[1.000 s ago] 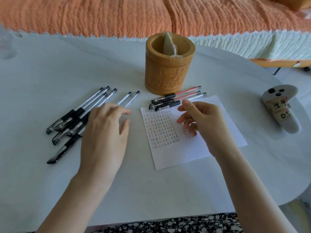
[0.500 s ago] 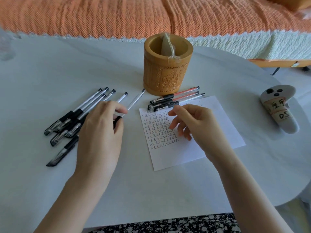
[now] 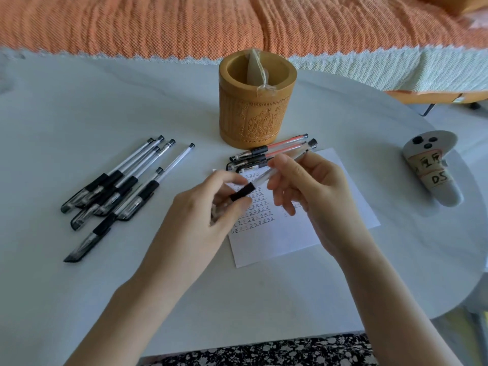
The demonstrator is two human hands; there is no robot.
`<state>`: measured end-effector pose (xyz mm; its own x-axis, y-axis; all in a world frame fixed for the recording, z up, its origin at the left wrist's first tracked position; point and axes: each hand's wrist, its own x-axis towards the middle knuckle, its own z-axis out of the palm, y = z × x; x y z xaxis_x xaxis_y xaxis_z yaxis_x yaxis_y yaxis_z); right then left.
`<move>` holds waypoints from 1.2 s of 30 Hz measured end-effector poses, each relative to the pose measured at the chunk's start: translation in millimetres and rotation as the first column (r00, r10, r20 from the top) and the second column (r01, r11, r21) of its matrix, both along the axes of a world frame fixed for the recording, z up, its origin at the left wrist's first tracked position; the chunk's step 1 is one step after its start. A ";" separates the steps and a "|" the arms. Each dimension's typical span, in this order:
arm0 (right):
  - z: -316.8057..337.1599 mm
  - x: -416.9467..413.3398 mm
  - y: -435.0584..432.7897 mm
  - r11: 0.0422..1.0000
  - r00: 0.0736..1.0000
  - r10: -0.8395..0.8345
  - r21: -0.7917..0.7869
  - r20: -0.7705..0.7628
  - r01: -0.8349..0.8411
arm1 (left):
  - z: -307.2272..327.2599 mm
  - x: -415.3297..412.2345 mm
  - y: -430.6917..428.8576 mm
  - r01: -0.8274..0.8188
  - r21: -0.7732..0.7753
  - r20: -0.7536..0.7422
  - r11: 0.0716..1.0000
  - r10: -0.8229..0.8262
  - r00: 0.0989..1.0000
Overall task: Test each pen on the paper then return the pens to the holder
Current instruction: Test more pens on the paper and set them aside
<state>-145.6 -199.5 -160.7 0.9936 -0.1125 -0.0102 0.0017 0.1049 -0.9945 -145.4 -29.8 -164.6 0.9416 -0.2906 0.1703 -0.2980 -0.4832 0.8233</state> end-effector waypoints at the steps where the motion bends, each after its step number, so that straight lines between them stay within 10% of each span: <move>1: -0.1 -0.7 -1.4 1.000 1.000 -0.006 -0.011 -0.004 0.006 | 0.3 -0.6 -1.8 0.016 0.014 -0.001 1.000 -0.016 1.000; 19: -1.6 -12.0 -20.1 0.989 0.989 0.141 0.056 -0.037 -0.139 | -0.7 -9.9 -22.1 0.124 0.058 -0.065 0.991 -0.120 0.991; 24: -2.2 -11.1 -36.8 0.969 0.993 -0.111 0.220 -0.037 0.116 | -3.0 -11.6 -21.3 0.084 0.142 -0.083 0.986 -0.073 0.994; 36: -14.7 -13.8 -38.6 0.884 0.920 -0.387 -0.309 -0.057 0.352 | -3.7 -11.1 -25.3 0.058 0.437 -0.107 0.898 -0.012 0.994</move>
